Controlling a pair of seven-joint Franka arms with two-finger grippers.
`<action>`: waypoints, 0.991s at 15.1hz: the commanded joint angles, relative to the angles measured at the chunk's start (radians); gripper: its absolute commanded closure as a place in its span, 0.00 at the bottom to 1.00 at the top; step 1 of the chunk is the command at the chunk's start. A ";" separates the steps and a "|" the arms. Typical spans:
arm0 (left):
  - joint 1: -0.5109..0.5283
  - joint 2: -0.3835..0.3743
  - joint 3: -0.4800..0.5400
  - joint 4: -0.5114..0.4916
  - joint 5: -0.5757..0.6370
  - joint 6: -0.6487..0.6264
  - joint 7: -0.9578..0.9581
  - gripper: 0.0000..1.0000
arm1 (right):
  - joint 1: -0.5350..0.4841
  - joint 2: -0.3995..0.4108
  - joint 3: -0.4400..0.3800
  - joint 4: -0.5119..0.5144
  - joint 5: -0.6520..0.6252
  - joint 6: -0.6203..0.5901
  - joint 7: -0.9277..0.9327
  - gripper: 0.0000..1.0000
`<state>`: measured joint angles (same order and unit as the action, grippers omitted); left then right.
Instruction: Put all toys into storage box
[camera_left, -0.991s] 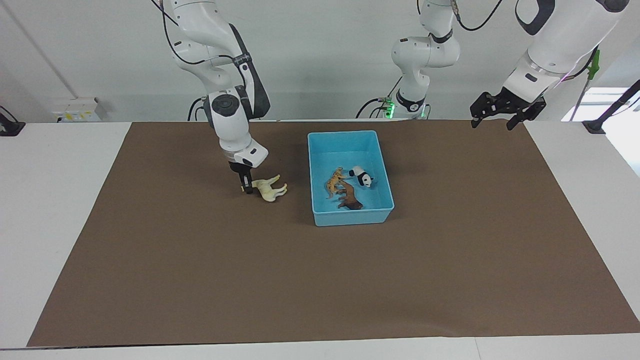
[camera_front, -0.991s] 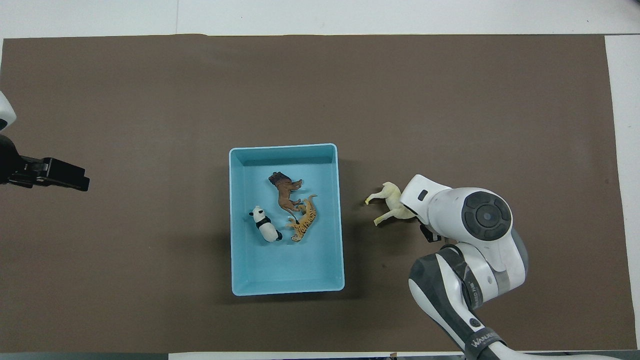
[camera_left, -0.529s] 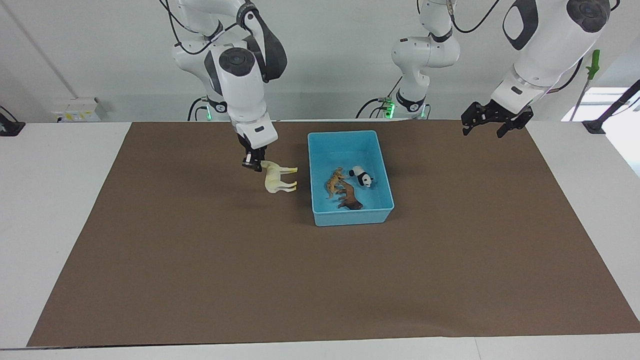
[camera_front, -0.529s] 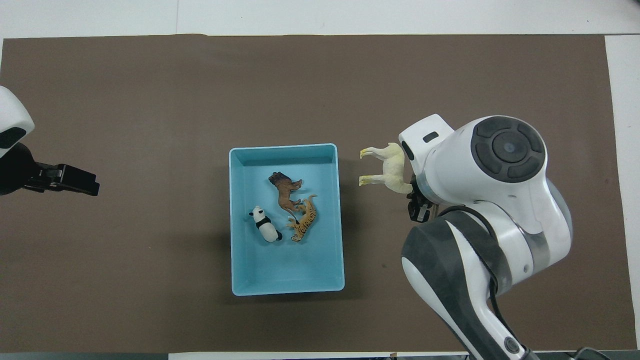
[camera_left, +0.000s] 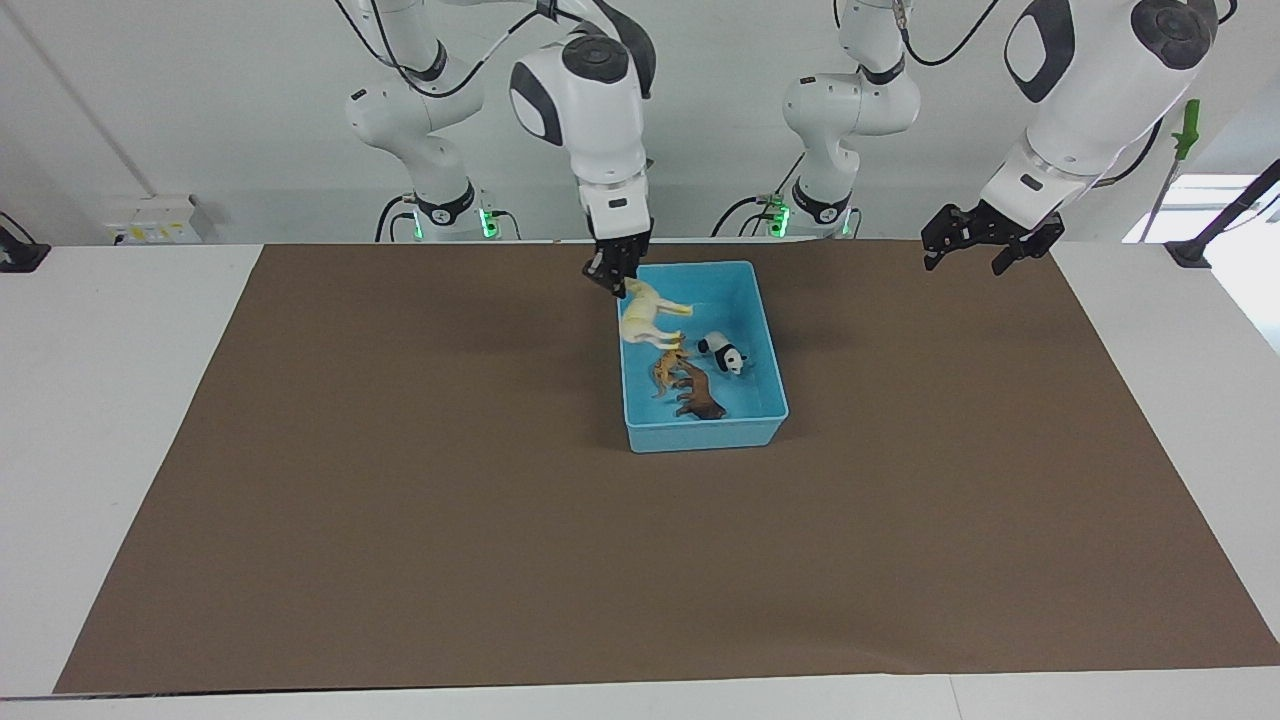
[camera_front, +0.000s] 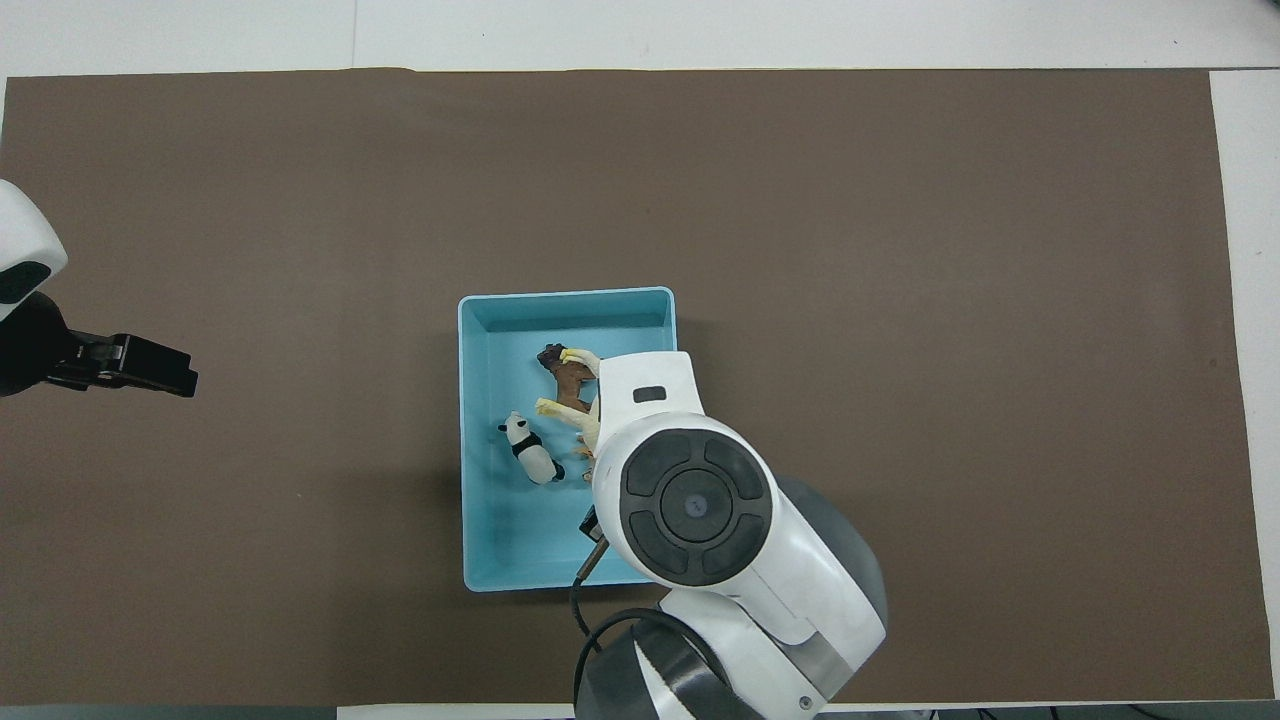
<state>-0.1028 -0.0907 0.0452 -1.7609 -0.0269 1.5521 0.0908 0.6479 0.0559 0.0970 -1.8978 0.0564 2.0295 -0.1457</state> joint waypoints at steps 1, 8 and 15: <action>-0.014 -0.027 0.009 -0.034 0.001 0.037 0.001 0.00 | 0.006 0.024 -0.008 0.006 -0.006 0.035 0.003 0.00; -0.005 -0.027 0.009 -0.032 0.001 0.045 0.004 0.00 | -0.189 -0.025 -0.029 0.115 -0.021 -0.067 -0.006 0.00; -0.005 -0.024 0.010 -0.032 -0.001 0.074 0.001 0.00 | -0.543 -0.105 -0.057 0.302 0.000 -0.510 0.015 0.00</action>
<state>-0.1024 -0.0909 0.0480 -1.7610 -0.0269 1.5923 0.0908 0.1903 -0.0613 0.0247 -1.6514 0.0439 1.6101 -0.1501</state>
